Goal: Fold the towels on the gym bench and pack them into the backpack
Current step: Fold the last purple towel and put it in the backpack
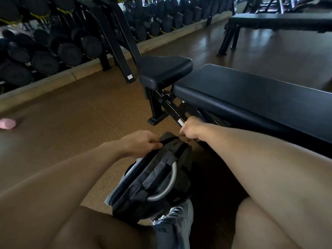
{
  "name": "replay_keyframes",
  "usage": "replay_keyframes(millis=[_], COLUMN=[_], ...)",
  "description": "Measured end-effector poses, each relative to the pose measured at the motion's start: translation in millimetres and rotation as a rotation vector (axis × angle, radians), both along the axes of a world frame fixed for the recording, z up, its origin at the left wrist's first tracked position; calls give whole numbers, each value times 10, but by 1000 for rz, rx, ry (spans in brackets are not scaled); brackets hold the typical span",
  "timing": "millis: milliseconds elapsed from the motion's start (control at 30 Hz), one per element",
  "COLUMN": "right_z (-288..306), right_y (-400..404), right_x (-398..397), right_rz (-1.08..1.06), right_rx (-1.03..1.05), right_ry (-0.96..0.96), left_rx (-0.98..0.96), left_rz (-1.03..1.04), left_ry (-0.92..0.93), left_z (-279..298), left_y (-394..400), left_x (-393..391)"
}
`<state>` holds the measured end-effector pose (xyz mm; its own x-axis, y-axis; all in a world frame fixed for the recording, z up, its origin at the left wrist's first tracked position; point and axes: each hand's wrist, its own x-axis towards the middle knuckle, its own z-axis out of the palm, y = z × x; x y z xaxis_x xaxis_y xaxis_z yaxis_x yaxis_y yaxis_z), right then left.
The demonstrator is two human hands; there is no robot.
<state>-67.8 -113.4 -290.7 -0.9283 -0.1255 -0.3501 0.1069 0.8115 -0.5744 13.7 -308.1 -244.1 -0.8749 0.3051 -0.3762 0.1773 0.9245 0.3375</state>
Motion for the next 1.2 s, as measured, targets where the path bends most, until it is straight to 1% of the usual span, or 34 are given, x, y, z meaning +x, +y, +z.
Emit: replay_keyframes(millis=[67,167,233,300,367,433,500,567,600,633,667,733,767,833,933,967,1033,1100,1200], right_z=[-74,-57,34,110,157,213,286,389,413,415,385,331,322,319,318,291,207,163,199], right_y=[-4,22,102,220,298,338,384,449,474,499,519,523,521,527,545,567,631,712,829], right_x=[-71,-153,-148,-111,-54,41,122,204,234,252,247,243,250,266,323,338,343,330,317], right_rz=[-29,-68,-106,-141,-126,-111,-127,-84,-37,9,45,45,32,28,64,63,68,70,22], right_rx=[77,108,62,-34,-106,-194,-352,-498,-504,-474,-399,-266,-258,-246,-113,-46,123,262,300], right_ry=[73,182,233,253,210,131,9,-115,-125,-90,-23,104,135,186,260,286,349,371,327], left_rx=[175,343,429,534,655,802,955,1062,1112,1164,1212,1286,1313,1338,1288,1253,1103,966,898], left_rz=[109,346,521,697,838,930,986,1032,1054,1077,1099,1133,1149,1190,1211,1181,1051,928,807], left_ry=[-17,52,139,196,195,171,156,171,177,179,175,148,133,104,19,-41,-158,-202,-223], left_z=[1,-12,-45,-79,-128,-152,-150,-116,-98,-75,-65,-54,-55,-62,-138,-158,-223,-265,-294], left_y=[-81,-180,-195,-156,-90,17,137,274,338,396,431,475,484,500,554,594,671,749,865], left_x=[31,-6,-80,-199,-354,-499,-614,-681,-694,-697,-711,-733,-751,-785,-808,-787,-754,-739,-757])
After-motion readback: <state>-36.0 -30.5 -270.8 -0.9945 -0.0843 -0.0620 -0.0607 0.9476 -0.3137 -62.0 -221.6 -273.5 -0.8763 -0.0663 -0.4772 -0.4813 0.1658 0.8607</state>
